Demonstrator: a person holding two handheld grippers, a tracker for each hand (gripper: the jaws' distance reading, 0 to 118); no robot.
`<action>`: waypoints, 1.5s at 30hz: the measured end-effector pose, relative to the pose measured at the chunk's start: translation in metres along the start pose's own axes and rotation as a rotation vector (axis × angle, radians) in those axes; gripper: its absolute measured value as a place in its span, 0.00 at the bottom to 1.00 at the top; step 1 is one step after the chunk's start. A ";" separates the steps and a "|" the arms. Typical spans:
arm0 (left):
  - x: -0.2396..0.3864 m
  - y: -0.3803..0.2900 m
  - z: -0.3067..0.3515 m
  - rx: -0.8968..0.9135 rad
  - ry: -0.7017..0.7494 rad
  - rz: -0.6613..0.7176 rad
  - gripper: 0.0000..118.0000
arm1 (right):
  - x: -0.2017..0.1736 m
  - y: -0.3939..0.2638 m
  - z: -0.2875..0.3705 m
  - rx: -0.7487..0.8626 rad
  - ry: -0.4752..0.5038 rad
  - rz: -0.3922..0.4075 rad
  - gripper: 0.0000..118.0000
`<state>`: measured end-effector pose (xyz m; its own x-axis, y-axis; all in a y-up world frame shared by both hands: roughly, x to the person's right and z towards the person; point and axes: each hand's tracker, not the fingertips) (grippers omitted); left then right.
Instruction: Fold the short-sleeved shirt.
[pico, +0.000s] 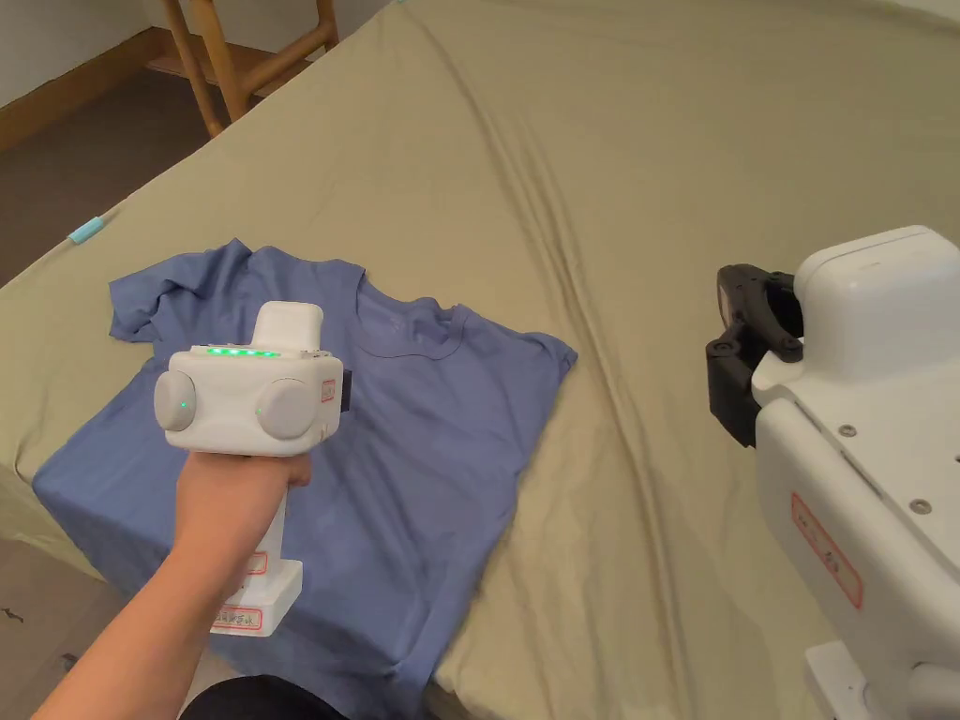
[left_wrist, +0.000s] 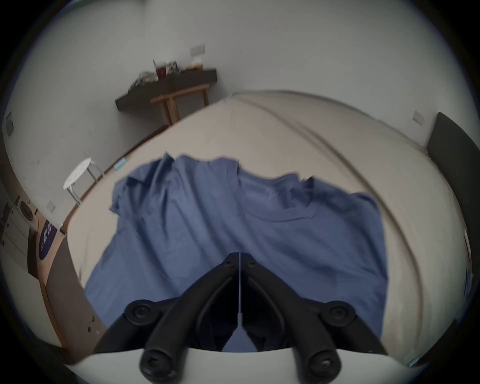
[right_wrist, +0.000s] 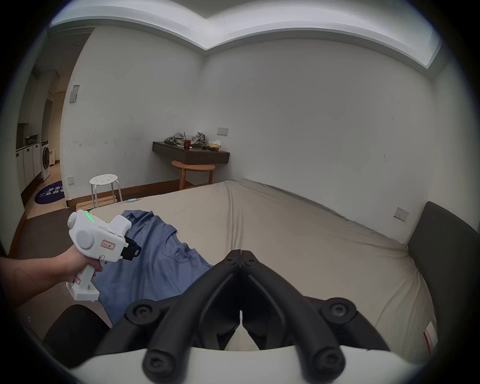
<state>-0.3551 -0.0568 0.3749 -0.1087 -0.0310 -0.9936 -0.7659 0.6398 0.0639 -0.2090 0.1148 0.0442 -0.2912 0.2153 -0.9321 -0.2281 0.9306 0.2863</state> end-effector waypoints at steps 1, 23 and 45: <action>-0.003 -0.001 -0.010 -0.042 -0.009 0.016 0.35 | 0.002 -0.002 -0.003 -0.010 -0.001 -0.007 0.00; 0.004 -0.011 -0.035 -0.028 0.044 -0.017 0.01 | 0.014 -0.019 0.004 -0.059 -0.040 -0.030 0.00; 0.065 0.095 0.248 0.831 -0.295 0.027 0.01 | 0.076 0.003 0.112 0.104 -0.243 -0.103 0.00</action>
<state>-0.2782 0.1925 0.2937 0.1359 0.1188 -0.9836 -0.0442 0.9925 0.1138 -0.1272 0.1670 -0.0506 -0.0370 0.1714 -0.9845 -0.1444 0.9739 0.1750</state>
